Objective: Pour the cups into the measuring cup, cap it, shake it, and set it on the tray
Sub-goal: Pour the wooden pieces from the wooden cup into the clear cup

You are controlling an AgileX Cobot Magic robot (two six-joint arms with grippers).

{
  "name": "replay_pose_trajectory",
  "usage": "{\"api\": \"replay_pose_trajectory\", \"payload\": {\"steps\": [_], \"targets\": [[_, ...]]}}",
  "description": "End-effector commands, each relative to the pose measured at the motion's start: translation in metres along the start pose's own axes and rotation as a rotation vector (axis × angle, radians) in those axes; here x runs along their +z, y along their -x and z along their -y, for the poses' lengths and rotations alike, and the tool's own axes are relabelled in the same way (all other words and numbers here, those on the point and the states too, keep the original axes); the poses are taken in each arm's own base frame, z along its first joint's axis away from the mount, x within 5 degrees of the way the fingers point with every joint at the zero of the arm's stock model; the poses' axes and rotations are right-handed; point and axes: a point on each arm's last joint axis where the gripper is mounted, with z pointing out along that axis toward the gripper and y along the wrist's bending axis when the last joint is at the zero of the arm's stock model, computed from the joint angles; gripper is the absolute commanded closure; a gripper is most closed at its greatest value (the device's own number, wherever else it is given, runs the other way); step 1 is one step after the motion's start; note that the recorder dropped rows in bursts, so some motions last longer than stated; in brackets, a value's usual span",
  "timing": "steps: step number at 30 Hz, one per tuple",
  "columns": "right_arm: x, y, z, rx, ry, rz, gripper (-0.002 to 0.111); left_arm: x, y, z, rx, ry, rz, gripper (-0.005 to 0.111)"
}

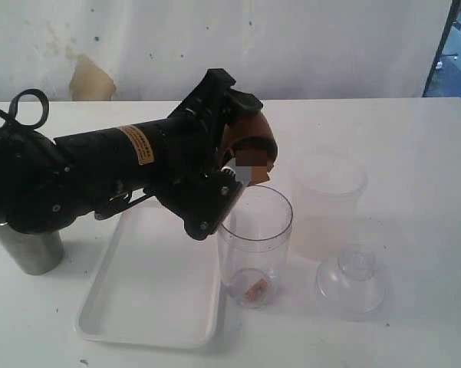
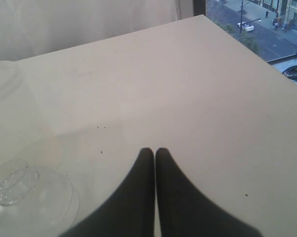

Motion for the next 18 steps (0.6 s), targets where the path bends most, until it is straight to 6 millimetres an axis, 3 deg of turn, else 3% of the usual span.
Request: {"api": "replay_pose_trajectory", "payload": {"steps": [1,18], "targets": [[-0.0001,0.0005,-0.0004,0.002,0.008,0.014,0.108,-0.001,-0.0002,-0.0049,0.015,0.031,-0.009,0.107],[-0.0001,0.0005,-0.0004,0.027,0.008,0.014,0.108,-0.001,0.0005,-0.0049,0.064,0.031,-0.002,0.107]]}}
